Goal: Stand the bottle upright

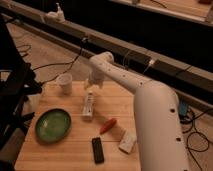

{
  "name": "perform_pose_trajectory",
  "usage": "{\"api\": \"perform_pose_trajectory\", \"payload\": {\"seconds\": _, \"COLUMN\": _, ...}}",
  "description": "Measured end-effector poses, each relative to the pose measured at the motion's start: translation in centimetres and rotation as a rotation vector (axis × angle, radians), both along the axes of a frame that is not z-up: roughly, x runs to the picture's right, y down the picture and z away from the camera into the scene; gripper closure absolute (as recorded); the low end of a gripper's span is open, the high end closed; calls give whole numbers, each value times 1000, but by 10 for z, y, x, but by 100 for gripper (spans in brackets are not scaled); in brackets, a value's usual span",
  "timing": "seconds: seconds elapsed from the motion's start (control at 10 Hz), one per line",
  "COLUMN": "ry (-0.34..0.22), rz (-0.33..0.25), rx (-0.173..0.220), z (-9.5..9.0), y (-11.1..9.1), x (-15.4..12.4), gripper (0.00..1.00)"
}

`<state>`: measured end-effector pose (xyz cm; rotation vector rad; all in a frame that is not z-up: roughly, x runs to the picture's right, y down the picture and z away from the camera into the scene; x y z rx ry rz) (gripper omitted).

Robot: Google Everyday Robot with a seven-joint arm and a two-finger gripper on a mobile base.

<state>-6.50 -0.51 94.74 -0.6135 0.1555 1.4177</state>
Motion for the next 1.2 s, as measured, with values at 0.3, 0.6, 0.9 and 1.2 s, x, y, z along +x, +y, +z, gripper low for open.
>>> {"api": "perform_pose_trajectory", "payload": {"seconds": 0.3, "ry": -11, "rz": 33, "rx": -40, "z": 19, "y": 18, "x": -10, "gripper": 35}}
{"api": "perform_pose_trajectory", "payload": {"seconds": 0.6, "ry": -33, "rz": 54, "rx": -71, "z": 29, "y": 33, "x": -12, "gripper": 44}}
{"api": "perform_pose_trajectory", "payload": {"seconds": 0.9, "ry": -43, "rz": 42, "rx": -101, "z": 36, "y": 47, "x": -9, "gripper": 75}}
{"api": "perform_pose_trajectory", "payload": {"seconds": 1.2, "ry": -47, "rz": 33, "rx": -109, "z": 37, "y": 48, "x": -6, "gripper": 99}}
